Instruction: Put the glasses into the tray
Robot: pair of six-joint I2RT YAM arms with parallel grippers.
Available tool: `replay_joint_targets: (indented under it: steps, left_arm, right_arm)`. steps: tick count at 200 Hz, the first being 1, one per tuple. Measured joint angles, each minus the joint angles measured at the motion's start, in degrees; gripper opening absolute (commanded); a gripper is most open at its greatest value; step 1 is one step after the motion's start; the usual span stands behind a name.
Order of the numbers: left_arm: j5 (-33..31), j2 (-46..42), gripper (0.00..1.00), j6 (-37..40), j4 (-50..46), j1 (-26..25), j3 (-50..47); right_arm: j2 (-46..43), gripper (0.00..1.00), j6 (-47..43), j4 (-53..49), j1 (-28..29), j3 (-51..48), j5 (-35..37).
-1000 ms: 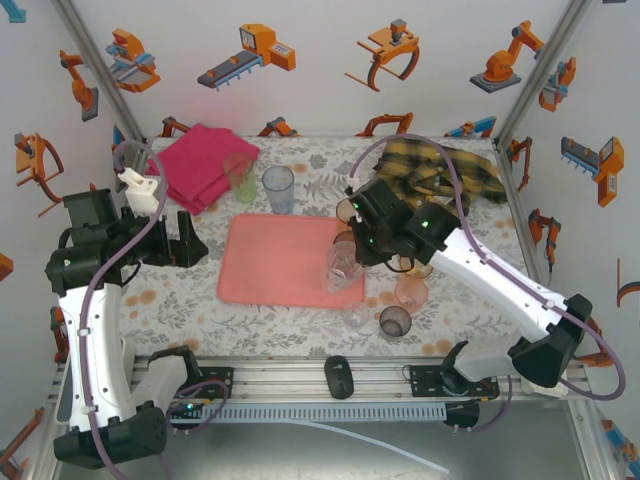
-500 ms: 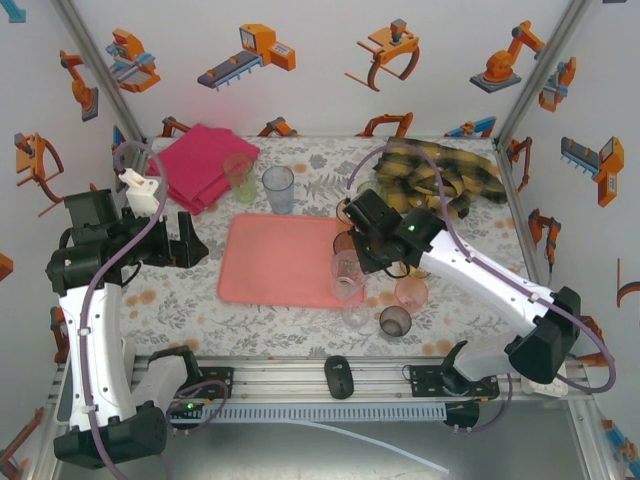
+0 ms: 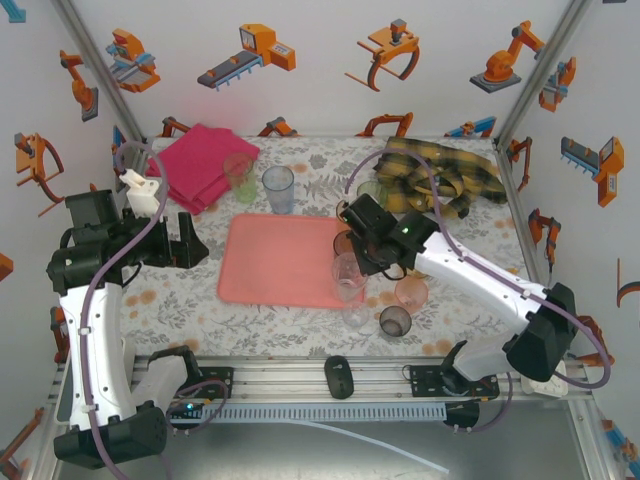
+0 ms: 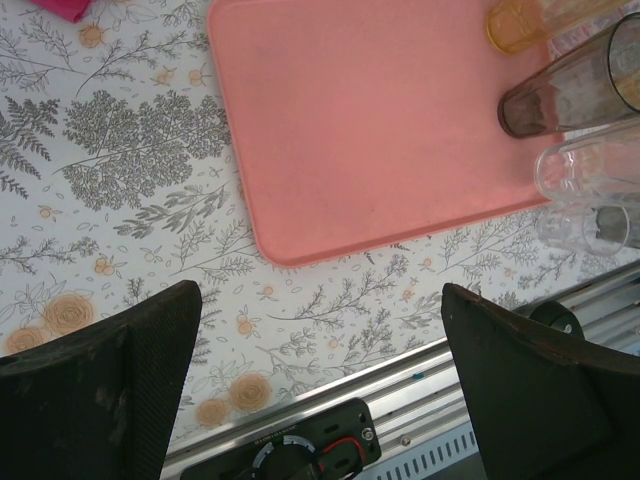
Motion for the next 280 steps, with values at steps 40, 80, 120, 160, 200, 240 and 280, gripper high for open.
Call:
replay_joint_targets:
  steps: [40,80,120,160,200,240,280]
  left_arm:
    - [0.00,0.02,0.97,0.00,0.00,0.00,0.00]
    - [0.00,0.04,0.97,0.00,-0.02,0.00,-0.37]
    - [0.00,0.04,0.97,0.00,-0.09,0.00,-0.48]
    - [0.00,0.04,0.97,0.02,-0.11,0.00,-0.76]
    - [-0.02,0.04,0.97,0.02,-0.11,0.00,-1.18]
    - [-0.02,0.04,0.97,0.13,-0.09,0.00,-1.73]
    - [-0.02,0.02,0.97,0.26,-0.09,0.00,-1.88]
  right_arm:
    - [0.39,0.01,0.00,0.61,0.00,-0.72,0.07]
    - [1.81,0.02,-0.02,1.22,0.00,-0.98,0.81]
    - [3.13,0.03,-0.02,1.64,0.00,-1.03,1.29]
    - [3.15,0.04,-0.04,1.73,0.00,-1.42,1.49]
    - [3.41,0.05,-0.04,1.90,0.00,-2.23,1.53]
    - [3.72,0.06,-0.04,2.19,0.00,-2.95,1.57]
    - [4.28,0.07,-0.04,2.95,0.00,-3.15,1.55]
